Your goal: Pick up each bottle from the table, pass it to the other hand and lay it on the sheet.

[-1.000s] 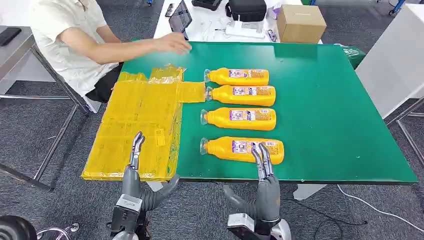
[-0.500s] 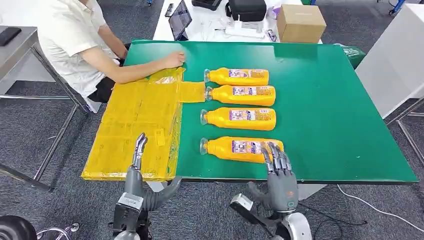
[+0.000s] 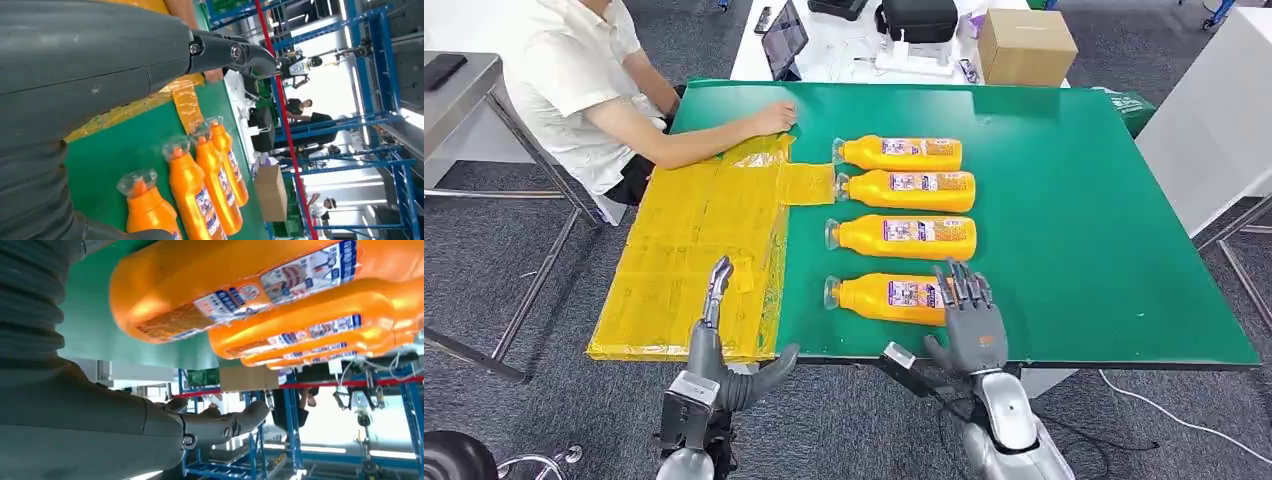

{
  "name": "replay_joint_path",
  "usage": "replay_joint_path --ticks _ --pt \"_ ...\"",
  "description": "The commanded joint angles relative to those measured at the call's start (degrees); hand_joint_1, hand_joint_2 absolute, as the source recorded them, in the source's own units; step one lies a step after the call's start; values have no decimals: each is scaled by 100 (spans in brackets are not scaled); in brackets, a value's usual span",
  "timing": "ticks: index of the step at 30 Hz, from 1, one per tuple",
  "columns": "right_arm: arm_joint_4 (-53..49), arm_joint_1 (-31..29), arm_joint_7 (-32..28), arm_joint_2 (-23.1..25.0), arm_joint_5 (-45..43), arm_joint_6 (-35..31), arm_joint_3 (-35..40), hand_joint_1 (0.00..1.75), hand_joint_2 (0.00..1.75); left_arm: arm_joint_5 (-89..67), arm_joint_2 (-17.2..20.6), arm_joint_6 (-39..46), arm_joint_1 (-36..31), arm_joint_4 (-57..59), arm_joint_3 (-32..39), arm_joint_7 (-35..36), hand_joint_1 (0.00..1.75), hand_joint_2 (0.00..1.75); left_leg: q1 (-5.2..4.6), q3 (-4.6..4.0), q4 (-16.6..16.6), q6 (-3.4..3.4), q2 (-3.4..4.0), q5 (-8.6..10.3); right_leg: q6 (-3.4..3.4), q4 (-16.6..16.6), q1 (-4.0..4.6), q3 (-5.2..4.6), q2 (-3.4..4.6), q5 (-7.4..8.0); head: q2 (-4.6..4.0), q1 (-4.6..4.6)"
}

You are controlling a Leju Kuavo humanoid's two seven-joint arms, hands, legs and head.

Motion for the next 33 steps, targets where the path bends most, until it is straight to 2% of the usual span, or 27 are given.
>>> replay_joint_path --ticks 1,2,8,15,19,23,24,25,32,33 --pt "1027 -719 53 52 -202 212 384 0 175 38 13 -103 -279 541 -108 32 0 175 -1 40 -10 13 20 -10 -18 -13 4 36 8 -3 0 0" --pt "1027 -719 53 52 -202 212 384 0 175 38 13 -103 -279 541 -108 32 0 175 -2 18 -7 7 8 -3 -10 -7 1 16 2 -1 0 0" --pt "1249 -935 277 65 -81 639 659 0 175 21 -16 -57 -357 565 -69 105 0 175 -1 30 -7 10 15 -8 -16 -9 5 27 5 -3 0 0" --pt "1249 -935 277 65 -81 639 659 0 175 21 -16 -57 -357 565 -69 105 0 175 -3 23 -7 9 9 -6 -12 -7 1 21 1 -4 0 0" --pt "1041 -1034 1182 -94 496 1353 973 0 175 -136 -64 6 -322 557 4 248 0 175 -3 18 -4 9 9 -6 -12 -3 1 16 2 -4 0 0" --pt "961 -1125 1630 -181 681 2055 1154 0 175 -313 -112 24 -264 510 97 350 0 175 -3 11 -3 7 10 -4 -9 -2 0 10 4 -1 0 0" --pt "981 -1138 1675 -194 676 2152 1177 0 175 -344 -129 23 -263 516 122 370 0 175 -2 41 -6 15 19 -14 -23 -7 5 38 5 -8 0 -2" --pt "1029 -1168 1696 -214 668 2228 1211 0 175 -370 -148 16 -267 525 147 378 0 175 -2 24 -4 9 10 -5 -11 -5 2 18 2 -1 0 0" --pt "1052 -1192 1788 -357 646 2195 1159 2 175 -390 -165 -1 -262 506 168 376 0 175 -2 38 -6 14 0 -2 -14 -9 3 41 -11 -2 0 2" --pt "1000 -1170 1796 -372 632 2183 1128 129 175 -391 -164 -3 -256 502 169 376 0 175 -3 37 -7 14 -3 0 -13 -9 1 41 -12 -2 0 0"
